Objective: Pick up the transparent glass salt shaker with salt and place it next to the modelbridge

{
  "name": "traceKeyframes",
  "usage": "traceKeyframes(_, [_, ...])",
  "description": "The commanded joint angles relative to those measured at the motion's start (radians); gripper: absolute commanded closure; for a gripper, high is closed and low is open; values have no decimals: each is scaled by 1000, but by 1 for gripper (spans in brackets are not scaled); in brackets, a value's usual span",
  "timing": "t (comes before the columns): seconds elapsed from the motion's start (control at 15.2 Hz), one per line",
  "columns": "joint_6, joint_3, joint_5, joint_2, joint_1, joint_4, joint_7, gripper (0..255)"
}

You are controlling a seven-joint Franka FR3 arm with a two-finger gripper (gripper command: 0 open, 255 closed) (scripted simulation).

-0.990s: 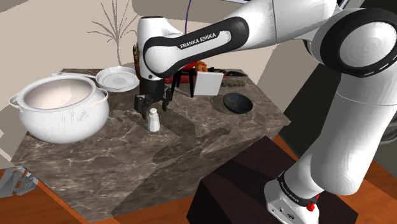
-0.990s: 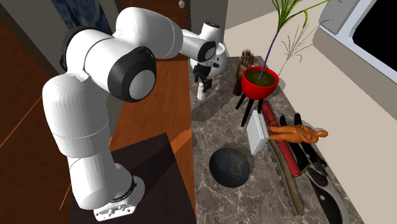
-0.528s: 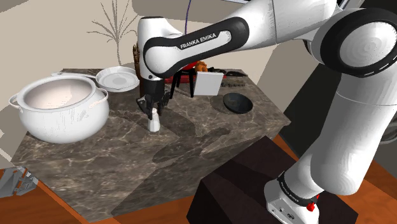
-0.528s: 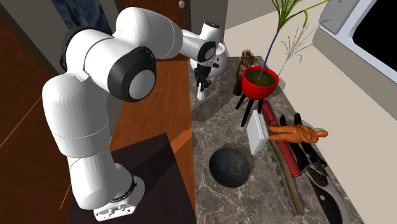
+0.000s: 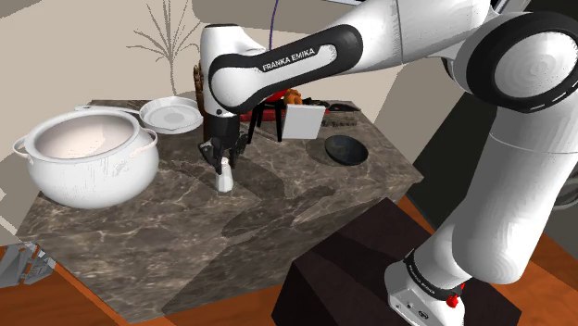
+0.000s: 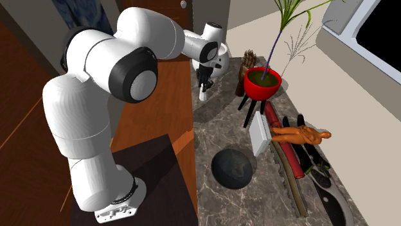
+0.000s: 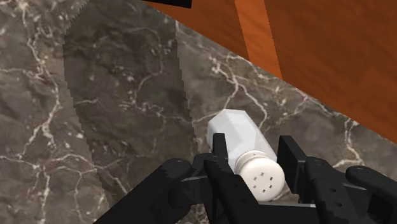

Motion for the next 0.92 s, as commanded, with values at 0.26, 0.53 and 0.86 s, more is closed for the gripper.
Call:
traceKeyframes(0.26, [-58, 4, 10, -27, -3, 32, -1, 255])
traceKeyframes(0.53, [-106, 7, 17, -45, -5, 63, -2, 255])
traceKeyframes(0.86, [-167, 10, 23, -64, -7, 107, -1, 255])
